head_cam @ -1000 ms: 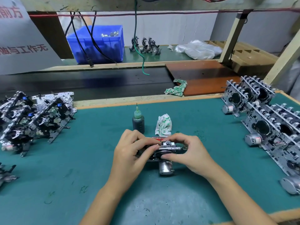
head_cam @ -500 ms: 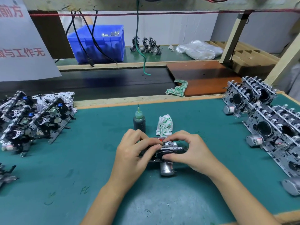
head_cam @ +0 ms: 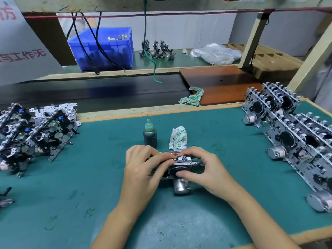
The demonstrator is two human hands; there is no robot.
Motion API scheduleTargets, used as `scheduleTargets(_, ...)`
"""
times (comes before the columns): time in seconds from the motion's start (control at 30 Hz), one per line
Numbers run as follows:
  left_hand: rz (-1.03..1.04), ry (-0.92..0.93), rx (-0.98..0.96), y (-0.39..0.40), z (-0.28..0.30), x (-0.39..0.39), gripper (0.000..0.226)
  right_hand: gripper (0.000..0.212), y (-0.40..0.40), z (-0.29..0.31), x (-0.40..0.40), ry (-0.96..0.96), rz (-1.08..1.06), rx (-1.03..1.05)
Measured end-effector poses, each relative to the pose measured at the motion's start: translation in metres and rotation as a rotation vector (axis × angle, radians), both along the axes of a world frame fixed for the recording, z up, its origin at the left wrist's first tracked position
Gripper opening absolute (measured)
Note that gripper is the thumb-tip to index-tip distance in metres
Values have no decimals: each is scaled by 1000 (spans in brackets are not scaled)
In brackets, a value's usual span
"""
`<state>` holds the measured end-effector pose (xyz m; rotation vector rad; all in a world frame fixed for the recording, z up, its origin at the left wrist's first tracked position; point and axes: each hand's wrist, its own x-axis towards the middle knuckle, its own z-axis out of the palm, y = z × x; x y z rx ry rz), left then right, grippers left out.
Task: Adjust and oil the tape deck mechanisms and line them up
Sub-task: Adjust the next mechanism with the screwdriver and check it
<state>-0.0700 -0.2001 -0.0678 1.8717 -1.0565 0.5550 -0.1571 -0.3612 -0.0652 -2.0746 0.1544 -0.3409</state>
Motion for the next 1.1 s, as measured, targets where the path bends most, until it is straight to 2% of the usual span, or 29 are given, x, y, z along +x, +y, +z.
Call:
scheduleTargets(0.17, 1, 0, -17, 0, -1, 0, 22, 43, -14, -6, -21, 24, -42, -470)
scheduleTargets(0.23, 3, -11, -13, 0, -2, 0, 22, 45, -15, -10, -26, 18, -37, -589)
scheduleTargets(0.5, 3, -16, -19, 1, -2, 0, 22, 34, -11, -11, -22, -95, -90, -737)
scheduleTargets(0.6, 8, -14, -22, 1, -2, 0, 21, 28, -12, -11, -20, -52, -93, -650)
scheduleTargets(0.77, -4, -5, -31, 1, -1, -1, 21, 43, -6, 1, -5, 17, -48, -258)
scheduleTargets(0.87, -15, 11, -35, 2, -2, -1, 21, 39, -1, 4, 3, 31, 38, -72)
scheduleTargets(1.1, 17, -9, -48, 0, -2, -3, 20, 30, 0, -1, 7, 12, 33, 116)
